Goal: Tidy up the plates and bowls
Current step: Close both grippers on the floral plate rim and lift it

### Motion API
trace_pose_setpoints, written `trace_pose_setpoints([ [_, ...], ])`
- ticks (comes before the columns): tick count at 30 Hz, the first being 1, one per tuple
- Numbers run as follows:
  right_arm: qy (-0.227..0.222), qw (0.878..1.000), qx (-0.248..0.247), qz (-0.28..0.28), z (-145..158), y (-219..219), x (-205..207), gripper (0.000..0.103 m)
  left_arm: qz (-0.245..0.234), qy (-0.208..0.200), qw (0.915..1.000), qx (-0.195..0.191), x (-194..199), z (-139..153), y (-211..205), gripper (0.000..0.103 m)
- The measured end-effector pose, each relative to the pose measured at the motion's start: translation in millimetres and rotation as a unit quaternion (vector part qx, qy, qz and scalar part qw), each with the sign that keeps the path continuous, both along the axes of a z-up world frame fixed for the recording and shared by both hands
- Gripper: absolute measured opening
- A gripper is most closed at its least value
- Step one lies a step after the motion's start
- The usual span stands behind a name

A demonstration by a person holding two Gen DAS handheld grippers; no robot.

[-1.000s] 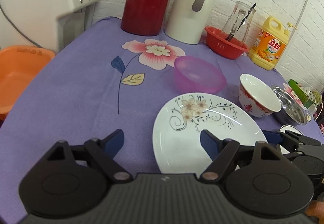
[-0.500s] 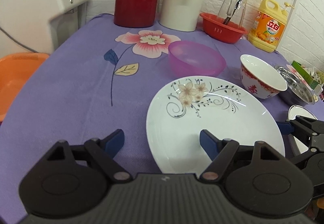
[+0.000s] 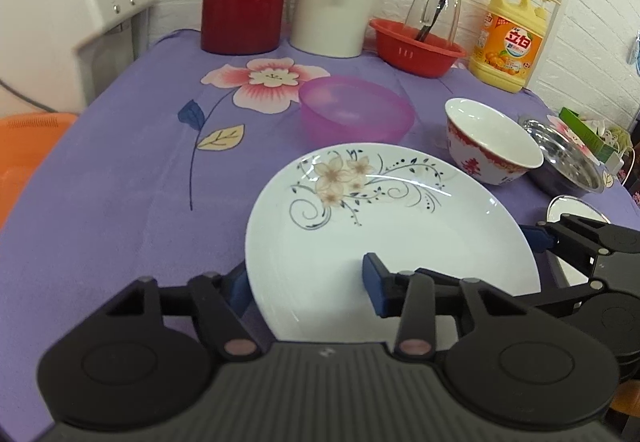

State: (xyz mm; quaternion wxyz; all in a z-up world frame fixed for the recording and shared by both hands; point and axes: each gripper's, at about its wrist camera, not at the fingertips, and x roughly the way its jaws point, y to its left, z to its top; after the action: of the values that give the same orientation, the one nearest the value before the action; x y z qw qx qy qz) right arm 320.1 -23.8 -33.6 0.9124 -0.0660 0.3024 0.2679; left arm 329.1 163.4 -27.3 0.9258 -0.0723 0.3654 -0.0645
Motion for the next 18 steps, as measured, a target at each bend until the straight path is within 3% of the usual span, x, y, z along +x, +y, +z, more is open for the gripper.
trace_pose_setpoints([
  [2, -0.012, 1.000, 0.004, -0.005, 8, -2, -3, 0.103, 0.003, -0.006, 0.9999, -0.011, -2, 6, 2, 0.043],
  [9, -0.033, 0.999, 0.015, -0.011, 31, -5, -20, 0.103, 0.010, -0.034, 0.9994, 0.005, -19, 33, -3, 0.042],
  [18, -0.016, 0.999, 0.045, -0.019, 30, -27, -94, 0.103, 0.002, -0.024, 0.9997, 0.003, -94, 28, -11, 0.042],
])
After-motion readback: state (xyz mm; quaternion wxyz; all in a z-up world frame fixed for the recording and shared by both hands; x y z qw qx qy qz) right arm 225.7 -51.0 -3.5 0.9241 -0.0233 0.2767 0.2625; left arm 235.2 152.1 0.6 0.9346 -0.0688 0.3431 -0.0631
